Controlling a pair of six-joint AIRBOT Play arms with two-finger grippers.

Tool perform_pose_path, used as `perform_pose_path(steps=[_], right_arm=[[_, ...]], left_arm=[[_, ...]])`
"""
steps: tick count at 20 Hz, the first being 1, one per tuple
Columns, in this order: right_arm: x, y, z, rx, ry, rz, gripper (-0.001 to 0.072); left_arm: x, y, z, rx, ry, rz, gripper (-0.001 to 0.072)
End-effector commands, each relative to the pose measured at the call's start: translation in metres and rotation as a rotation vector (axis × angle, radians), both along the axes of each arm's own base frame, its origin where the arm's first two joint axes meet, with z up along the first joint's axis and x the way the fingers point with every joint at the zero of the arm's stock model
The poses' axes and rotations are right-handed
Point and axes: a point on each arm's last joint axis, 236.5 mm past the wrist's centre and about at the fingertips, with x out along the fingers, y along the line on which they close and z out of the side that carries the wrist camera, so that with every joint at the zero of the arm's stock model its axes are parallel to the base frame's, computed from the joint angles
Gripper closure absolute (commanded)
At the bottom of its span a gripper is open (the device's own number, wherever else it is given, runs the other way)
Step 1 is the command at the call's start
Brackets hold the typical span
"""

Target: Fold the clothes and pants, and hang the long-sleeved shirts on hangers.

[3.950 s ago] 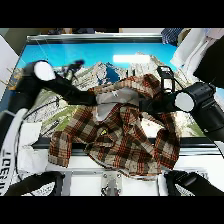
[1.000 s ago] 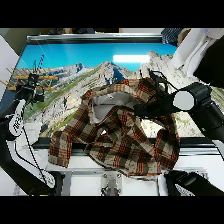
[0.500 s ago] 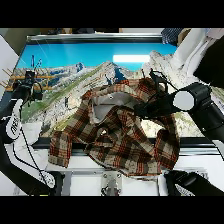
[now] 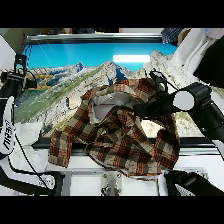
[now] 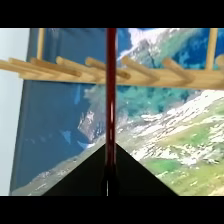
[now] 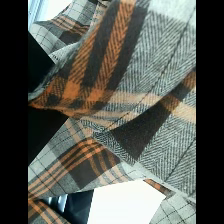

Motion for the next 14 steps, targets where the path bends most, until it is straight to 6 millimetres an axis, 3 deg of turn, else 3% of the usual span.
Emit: perform_pose_path(steps=[1,7,11,14], right_arm=[[0.000,0.000,0.000,0.000,0.001,0.001,0.0683],[0.005,0.001,0.006,0.012,-0.026,-0.005,0.0683],[0.020,-0.002,0.031,0.036,-0.089,-0.028,0.0683],[0.034,-0.008,0.059,0.048,-0.174,-0.014,0.0683]], left_arm=[[0.000,-0.020,0.033,0.011,-0.045,-0.028,0.0689],[-0.005,-0.076,0.103,0.016,-0.159,-0.120,0.0689],[-0.023,-0.172,0.135,-0.171,-0.166,-0.414,0.0689],[-0.060,-0.244,0.149,-0.287,-0.100,-0.745,0.0689]])
